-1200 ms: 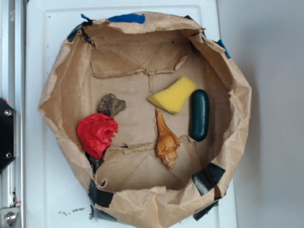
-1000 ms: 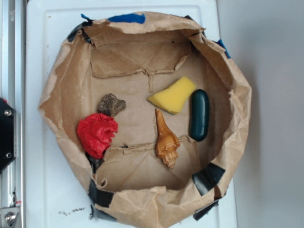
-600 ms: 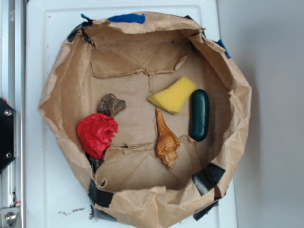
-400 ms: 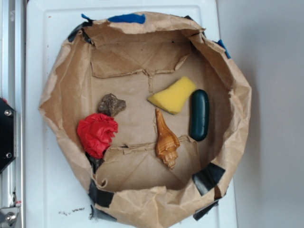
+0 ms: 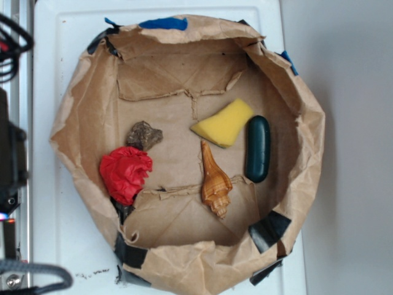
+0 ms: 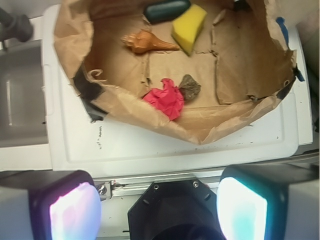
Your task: Grab the green sponge.
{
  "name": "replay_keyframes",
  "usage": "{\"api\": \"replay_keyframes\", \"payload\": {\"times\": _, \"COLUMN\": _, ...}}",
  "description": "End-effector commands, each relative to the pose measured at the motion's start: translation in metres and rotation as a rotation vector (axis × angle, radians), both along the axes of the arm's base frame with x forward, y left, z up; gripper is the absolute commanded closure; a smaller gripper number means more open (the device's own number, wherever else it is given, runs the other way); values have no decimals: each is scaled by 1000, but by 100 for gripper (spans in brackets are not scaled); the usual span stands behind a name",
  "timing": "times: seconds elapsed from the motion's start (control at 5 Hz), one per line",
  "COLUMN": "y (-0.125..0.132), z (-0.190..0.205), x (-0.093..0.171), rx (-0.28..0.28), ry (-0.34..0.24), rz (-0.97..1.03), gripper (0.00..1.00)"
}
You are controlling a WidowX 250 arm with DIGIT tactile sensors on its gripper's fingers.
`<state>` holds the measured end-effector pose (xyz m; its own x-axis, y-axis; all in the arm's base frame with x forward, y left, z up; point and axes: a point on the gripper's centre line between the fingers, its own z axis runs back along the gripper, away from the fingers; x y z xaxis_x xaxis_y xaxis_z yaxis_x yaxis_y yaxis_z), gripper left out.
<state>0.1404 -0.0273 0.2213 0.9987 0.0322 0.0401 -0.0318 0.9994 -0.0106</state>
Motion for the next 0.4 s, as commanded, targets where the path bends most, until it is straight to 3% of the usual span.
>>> {"api": "replay_keyframes", "payload": {"times": 0.0, "y": 1, "z": 8, "x": 5, "rx": -4, "ry": -31, "rz": 14, "gripper": 0}}
{"api": "replay_keyframes", "payload": {"times": 0.2, "y": -5, "z": 10, "x": 44, "rx": -20, "ry": -73, "rz": 45, "gripper": 0}}
